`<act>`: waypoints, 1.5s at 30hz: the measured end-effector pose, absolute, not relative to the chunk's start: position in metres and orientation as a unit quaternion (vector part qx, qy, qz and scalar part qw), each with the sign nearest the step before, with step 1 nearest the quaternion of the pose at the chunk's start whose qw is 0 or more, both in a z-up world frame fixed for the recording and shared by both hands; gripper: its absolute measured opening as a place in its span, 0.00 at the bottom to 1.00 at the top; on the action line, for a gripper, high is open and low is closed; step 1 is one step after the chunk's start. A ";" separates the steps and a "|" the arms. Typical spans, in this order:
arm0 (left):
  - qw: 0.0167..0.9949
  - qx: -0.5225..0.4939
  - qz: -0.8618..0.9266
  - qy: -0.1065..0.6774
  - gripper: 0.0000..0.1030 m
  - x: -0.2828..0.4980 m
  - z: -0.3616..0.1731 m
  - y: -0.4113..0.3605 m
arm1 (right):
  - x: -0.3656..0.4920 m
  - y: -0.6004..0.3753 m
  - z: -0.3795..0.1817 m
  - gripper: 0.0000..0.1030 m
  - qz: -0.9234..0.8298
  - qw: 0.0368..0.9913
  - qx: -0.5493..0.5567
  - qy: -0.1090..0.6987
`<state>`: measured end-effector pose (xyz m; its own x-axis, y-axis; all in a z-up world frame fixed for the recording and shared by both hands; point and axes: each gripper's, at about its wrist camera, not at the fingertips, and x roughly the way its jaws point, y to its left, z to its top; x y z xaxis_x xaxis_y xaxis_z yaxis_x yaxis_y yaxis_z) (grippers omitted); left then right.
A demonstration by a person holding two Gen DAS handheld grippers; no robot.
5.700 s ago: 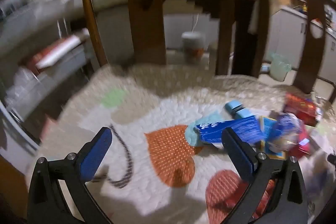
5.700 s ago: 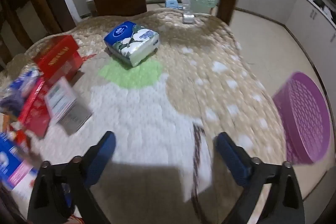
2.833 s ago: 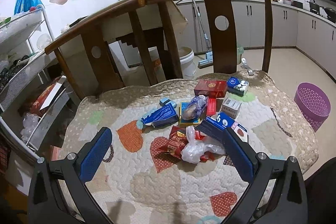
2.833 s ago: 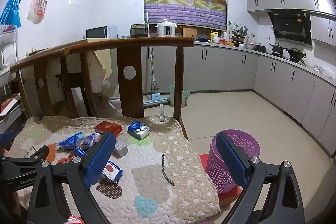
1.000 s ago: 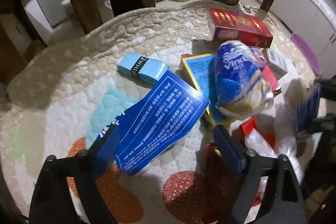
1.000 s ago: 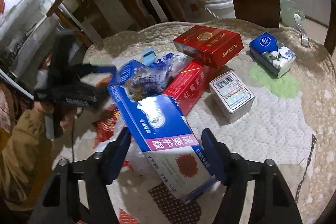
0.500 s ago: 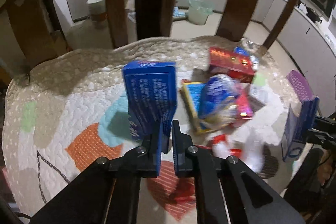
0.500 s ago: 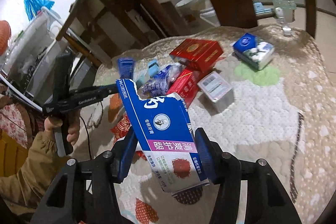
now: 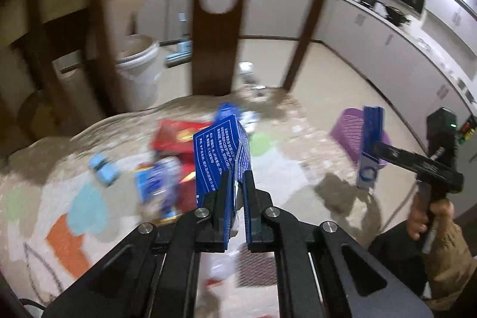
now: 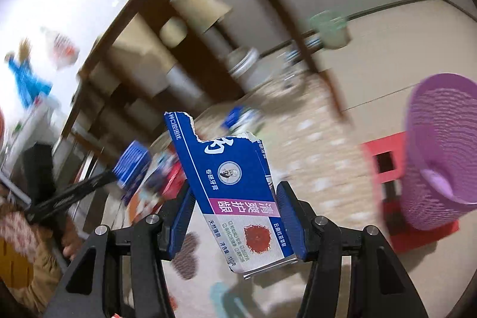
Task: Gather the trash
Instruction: 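Carry both boxes to the purple basket and open both tools over it, then withdraw both tools from the basket back toward the bed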
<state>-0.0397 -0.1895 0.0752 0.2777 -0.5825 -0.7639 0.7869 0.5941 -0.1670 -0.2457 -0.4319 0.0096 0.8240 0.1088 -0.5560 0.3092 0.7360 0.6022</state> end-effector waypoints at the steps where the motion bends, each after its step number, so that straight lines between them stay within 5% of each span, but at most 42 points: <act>1: 0.784 0.123 -0.442 0.417 0.07 -0.043 0.074 -0.201 | -0.254 -0.445 0.009 0.59 -0.073 0.885 0.365 0.281; 13: 0.690 0.178 -0.563 0.418 0.07 -0.120 0.056 -0.405 | -0.323 -0.578 -0.018 0.59 -0.244 0.858 0.401 0.209; 24: 0.652 0.205 -0.586 0.435 0.08 -0.163 0.001 -0.535 | -0.348 -0.623 -0.045 0.61 -0.311 0.826 0.410 0.228; 28: 0.657 0.205 -0.577 0.440 0.41 -0.162 -0.007 -0.541 | -0.362 -0.627 -0.038 0.73 -0.330 0.828 0.400 0.212; 33: 0.678 0.209 -0.546 0.447 0.52 -0.156 -0.017 -0.538 | -0.379 -0.632 -0.035 0.74 -0.378 0.819 0.381 0.205; 42: 0.663 0.253 -0.477 0.519 0.52 -0.151 -0.082 -0.539 | -0.370 -0.652 -0.067 0.74 -0.425 0.763 0.389 0.294; 43: 0.655 0.259 -0.476 0.527 0.49 -0.154 -0.089 -0.541 | -0.369 -0.653 -0.073 0.73 -0.417 0.759 0.400 0.301; 45: 0.642 0.268 -0.473 0.540 0.27 -0.154 -0.100 -0.542 | -0.373 -0.657 -0.087 0.58 -0.388 0.752 0.437 0.305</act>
